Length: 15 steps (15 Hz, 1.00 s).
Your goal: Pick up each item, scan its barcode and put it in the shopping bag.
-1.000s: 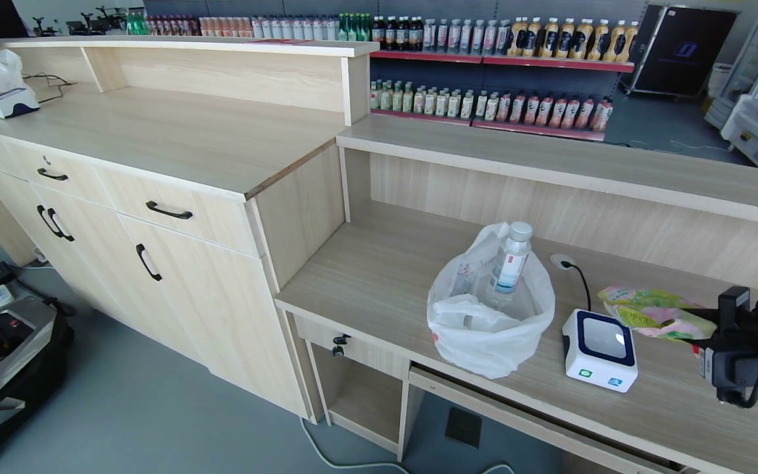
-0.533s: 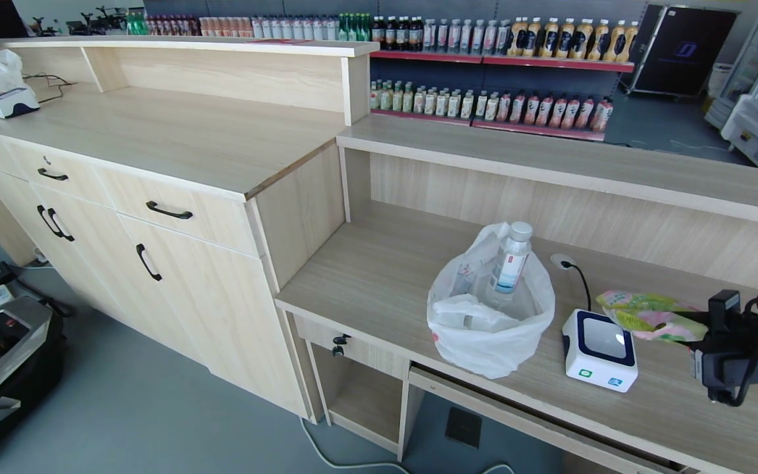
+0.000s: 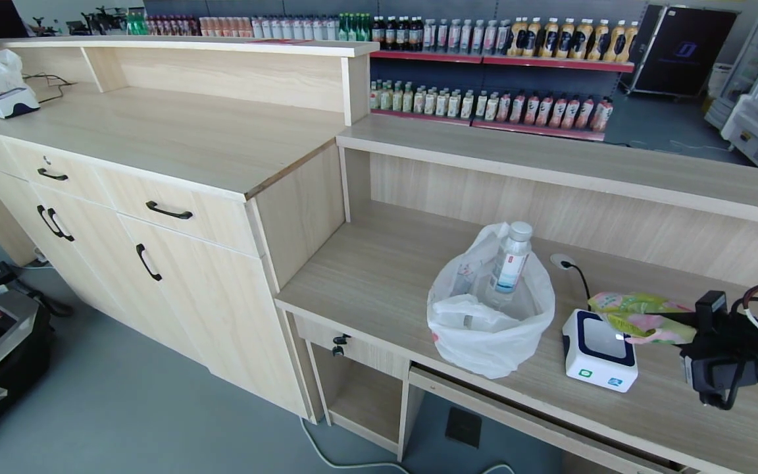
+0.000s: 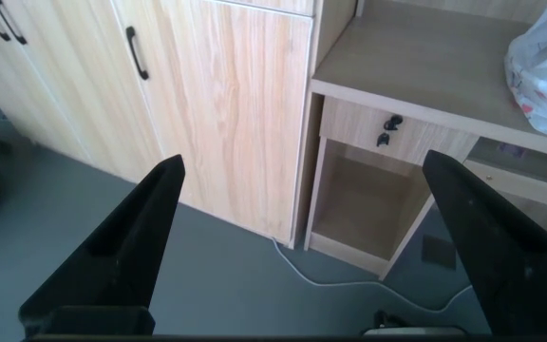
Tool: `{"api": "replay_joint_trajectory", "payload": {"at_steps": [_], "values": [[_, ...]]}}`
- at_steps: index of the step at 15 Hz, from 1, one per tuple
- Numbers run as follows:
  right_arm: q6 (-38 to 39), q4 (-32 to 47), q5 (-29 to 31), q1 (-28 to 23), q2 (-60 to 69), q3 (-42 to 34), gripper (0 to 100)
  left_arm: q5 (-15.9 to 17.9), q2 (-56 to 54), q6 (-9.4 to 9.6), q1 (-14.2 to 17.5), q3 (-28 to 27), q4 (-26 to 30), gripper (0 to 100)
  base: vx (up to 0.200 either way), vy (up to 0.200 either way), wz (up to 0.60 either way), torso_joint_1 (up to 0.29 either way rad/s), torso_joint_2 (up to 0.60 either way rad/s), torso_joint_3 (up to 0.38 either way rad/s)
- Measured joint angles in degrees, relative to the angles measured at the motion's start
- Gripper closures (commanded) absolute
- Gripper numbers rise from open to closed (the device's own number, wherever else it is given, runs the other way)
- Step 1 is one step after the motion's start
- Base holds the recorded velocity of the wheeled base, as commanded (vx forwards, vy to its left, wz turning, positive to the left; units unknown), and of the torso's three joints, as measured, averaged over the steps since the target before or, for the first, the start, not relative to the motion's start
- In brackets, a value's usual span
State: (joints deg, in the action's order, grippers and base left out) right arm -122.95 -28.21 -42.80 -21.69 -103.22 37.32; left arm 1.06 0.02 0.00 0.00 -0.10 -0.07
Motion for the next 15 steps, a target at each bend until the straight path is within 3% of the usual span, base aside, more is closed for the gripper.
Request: {"api": "replay_joint_trajectory", "payload": {"at_steps": [4,15], "values": [[0.5,-5.2,0.1,1.8,-3.4,2.2,100,0.0,0.0,0.00,0.0,0.0,0.0,0,0.000,0.000,0.00,0.000,0.00,0.000],[0.8,-7.9,0.0,5.1,-8.8,3.8,100,0.0,0.0,0.00,0.0,0.0,0.0,0,0.000,0.000,0.00,0.000,0.00,0.000]]}}
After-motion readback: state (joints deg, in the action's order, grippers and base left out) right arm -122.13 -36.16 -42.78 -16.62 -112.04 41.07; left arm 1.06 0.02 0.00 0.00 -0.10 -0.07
